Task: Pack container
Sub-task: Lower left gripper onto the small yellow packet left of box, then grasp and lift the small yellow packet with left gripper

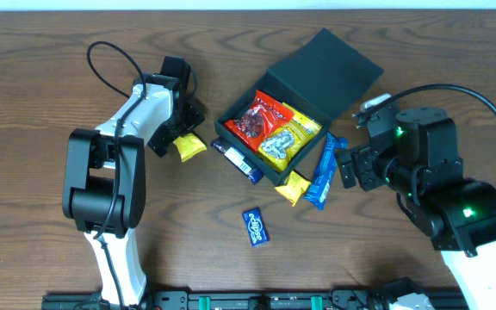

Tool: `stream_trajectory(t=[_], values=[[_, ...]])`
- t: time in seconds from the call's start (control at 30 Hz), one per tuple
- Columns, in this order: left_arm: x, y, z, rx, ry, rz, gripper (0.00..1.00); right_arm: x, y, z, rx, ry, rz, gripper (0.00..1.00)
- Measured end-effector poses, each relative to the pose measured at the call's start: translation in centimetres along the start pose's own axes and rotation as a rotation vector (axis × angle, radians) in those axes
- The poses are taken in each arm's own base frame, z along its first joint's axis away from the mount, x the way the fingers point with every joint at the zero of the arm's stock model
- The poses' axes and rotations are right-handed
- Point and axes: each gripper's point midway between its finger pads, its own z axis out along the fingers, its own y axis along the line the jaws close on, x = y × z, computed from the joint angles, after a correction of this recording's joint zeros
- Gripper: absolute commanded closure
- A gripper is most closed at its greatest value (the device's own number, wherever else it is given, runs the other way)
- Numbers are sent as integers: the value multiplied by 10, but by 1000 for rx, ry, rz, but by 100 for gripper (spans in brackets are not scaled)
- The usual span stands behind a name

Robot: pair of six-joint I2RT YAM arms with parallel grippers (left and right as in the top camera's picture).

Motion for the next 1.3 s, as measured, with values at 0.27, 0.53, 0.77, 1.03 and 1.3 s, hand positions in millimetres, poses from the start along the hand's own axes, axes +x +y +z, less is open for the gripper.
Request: stream_trajectory(t=[0.27,0.53,0.77,1.03,1.3], values=[[4,-2,0,14,24,-4,16,0,0,0,0,0,0,1],[8,-4,0,23,44,-30,32,0,0,0,0,0,0,1],[8,-4,0,23,44,-23,46,0,0,0,0,0,0,1],[8,-4,0,22,44,-10,53,0,0,0,0,0,0,1],[8,-3,0,24,44,127,64,0,0,0,0,0,0,1]])
